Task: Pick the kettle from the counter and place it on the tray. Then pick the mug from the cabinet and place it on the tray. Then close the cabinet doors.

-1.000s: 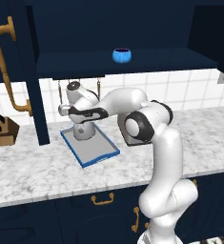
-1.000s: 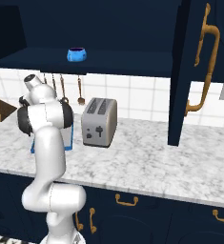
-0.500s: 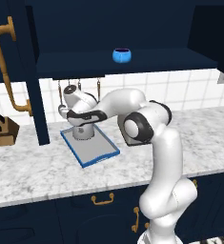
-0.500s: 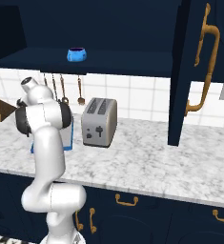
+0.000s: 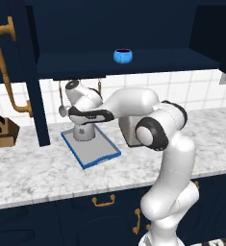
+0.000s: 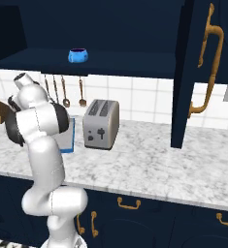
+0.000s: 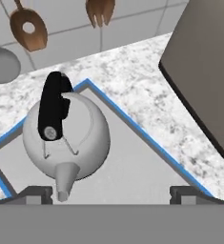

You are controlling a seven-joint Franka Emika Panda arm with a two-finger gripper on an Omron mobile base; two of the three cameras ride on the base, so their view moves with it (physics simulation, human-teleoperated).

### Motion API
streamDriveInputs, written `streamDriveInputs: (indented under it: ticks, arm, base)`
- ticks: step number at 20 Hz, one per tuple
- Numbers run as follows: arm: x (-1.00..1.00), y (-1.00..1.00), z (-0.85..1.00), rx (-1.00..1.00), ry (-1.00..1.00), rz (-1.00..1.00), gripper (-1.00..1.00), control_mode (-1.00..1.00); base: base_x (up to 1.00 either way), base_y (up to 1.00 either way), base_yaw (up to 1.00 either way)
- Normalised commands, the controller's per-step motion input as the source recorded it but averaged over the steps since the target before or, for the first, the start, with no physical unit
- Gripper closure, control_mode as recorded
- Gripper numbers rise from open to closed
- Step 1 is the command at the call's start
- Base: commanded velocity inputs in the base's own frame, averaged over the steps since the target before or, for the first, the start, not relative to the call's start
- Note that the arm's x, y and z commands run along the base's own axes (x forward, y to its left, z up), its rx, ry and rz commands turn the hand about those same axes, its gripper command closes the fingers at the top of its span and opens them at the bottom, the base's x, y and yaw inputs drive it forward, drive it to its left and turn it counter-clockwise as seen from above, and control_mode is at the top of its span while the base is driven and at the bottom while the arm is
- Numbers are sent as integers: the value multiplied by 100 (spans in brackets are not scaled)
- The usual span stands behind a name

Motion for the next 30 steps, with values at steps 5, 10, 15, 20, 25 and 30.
streamDriveInputs:
  ticks: [5, 10, 15, 20, 25, 30]
  arm:
    - [-100, -38, 92, -1, -1, -1, -100, -100]
    - [-92, -53, 41, -3, 0, 0, -100, -100]
    - [-32, -49, 4, 5, -5, 11, -100, -100]
    - [-48, -62, 93, 0, -23, 12, -100, -100]
    - [-2, -46, 100, 0, -9, 3, -100, -100]
    - [37, -16, 90, -4, -3, 0, -100, -100]
  base:
    - [0, 0, 0]
    - [0, 0, 0]
    - [0, 0, 0]
    - [0, 0, 0]
    - [0, 0, 0]
    - [0, 0, 0]
